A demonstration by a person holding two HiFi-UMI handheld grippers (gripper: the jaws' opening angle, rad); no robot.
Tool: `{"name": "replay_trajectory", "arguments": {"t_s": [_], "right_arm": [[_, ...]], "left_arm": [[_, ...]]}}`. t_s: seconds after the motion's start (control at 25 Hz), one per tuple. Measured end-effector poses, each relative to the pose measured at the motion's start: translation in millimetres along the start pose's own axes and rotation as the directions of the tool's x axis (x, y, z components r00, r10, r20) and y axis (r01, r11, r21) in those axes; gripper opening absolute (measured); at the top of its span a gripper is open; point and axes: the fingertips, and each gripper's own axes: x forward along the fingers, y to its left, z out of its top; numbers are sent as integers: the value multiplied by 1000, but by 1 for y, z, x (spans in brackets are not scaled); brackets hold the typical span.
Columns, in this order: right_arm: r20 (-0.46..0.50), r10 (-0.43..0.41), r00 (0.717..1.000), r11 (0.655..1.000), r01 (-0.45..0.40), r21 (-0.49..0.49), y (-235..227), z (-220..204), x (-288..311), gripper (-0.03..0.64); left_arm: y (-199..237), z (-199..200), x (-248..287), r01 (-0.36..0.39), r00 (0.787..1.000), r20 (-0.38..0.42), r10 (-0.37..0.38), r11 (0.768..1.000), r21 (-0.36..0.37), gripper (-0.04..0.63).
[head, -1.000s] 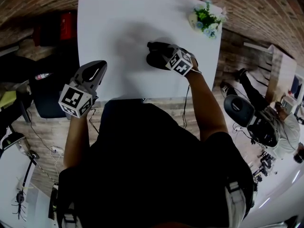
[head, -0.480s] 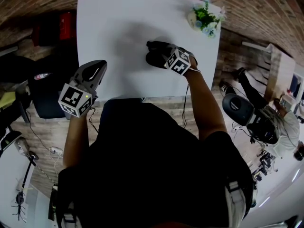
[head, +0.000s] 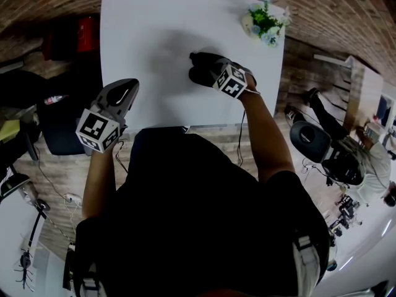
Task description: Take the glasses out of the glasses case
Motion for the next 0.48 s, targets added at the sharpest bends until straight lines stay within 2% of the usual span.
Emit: {"name": "replay_trajectory", "arguments": {"t_s": [0.48], "right_arm": [[-1,-37,999,999,37,-31,4,6,-16,25]], "left_arm": [[-17,7,-12,-8,1000,20,8,1000,20,20]]}}
